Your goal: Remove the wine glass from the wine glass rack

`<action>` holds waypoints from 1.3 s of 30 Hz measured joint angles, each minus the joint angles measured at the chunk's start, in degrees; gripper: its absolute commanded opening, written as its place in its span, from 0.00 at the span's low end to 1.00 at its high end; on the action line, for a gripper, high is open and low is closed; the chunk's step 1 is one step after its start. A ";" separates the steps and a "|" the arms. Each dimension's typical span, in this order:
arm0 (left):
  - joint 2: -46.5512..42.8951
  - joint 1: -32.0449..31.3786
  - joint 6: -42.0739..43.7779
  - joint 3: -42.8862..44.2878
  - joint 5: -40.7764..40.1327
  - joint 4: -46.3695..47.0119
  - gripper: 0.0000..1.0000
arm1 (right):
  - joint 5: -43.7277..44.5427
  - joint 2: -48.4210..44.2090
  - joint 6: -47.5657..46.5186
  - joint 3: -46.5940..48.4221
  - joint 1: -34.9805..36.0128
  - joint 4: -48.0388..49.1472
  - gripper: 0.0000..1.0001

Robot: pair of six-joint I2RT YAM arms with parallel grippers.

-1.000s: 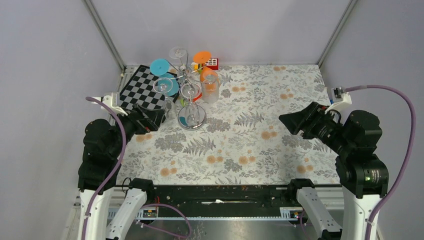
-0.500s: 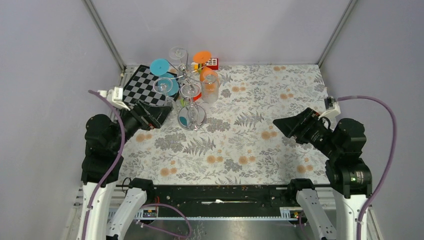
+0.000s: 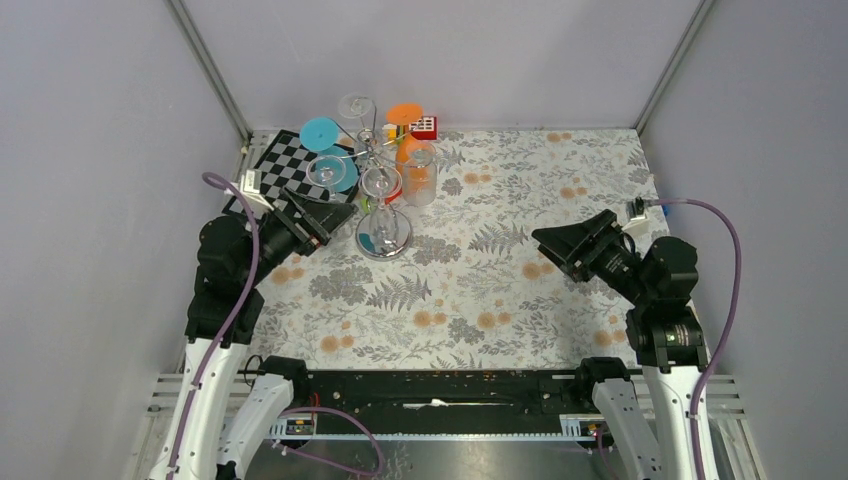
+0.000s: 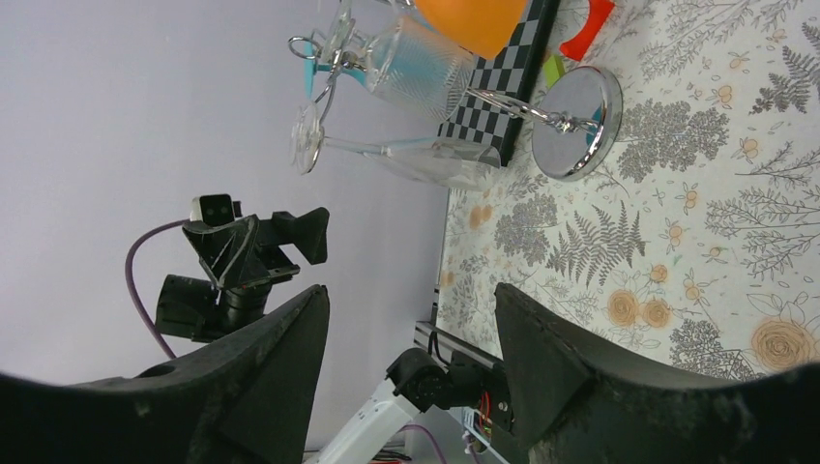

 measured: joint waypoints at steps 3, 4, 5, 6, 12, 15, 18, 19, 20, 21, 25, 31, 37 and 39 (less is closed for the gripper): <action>1.09 0.00 -1.79 1.31 -6.38 -2.73 0.86 | 0.63 1.03 1.62 -1.03 0.02 0.98 0.67; 1.53 0.02 -2.47 1.79 -8.07 -3.15 0.87 | 1.14 1.22 1.97 -1.09 0.02 1.05 0.67; 2.08 0.02 -3.30 2.16 -9.97 -3.28 0.88 | 1.68 1.25 2.08 -1.11 0.02 1.09 0.66; 2.40 0.09 -4.20 2.36 -11.63 -3.28 0.88 | 2.38 1.18 2.10 -1.11 0.02 1.14 0.66; 4.33 1.38 -7.34 2.49 -18.32 -3.48 0.72 | 7.67 0.52 0.70 -1.01 0.02 -0.98 0.65; 5.14 2.14 -7.45 3.06 -20.94 -3.39 0.61 | 9.53 0.50 -0.13 -1.01 0.02 -2.10 0.64; 5.07 2.40 -6.64 3.08 -23.91 -2.86 0.59 | 11.26 0.48 -1.11 -0.92 0.02 -3.37 0.63; 5.05 2.43 -6.36 3.08 -24.39 -2.49 0.60 | 11.74 0.48 -1.57 -0.83 0.04 -3.85 0.63; 5.03 2.45 -6.12 3.08 -24.72 -1.90 0.60 | 12.66 0.52 -2.27 -0.48 0.04 -4.57 0.63; 5.05 2.49 -5.86 3.08 -24.92 -1.22 0.60 | 13.20 0.59 -2.91 -0.04 0.02 -5.22 0.63; 5.70 2.47 -5.66 3.08 -24.96 0.15 0.48 | 15.47 0.76 -5.27 2.25 0.09 -6.91 0.63; 7.41 2.49 -5.81 3.08 -25.73 0.46 0.39 | 18.47 0.74 -7.15 2.62 0.09 -8.72 0.62; 6.80 2.49 -6.05 3.08 -26.27 0.46 0.29 | 20.76 0.74 -8.07 2.60 0.09 -10.54 0.62; 6.56 2.49 -6.54 3.08 -26.27 0.46 0.23 | 21.22 0.74 -8.26 2.60 0.09 -10.54 0.61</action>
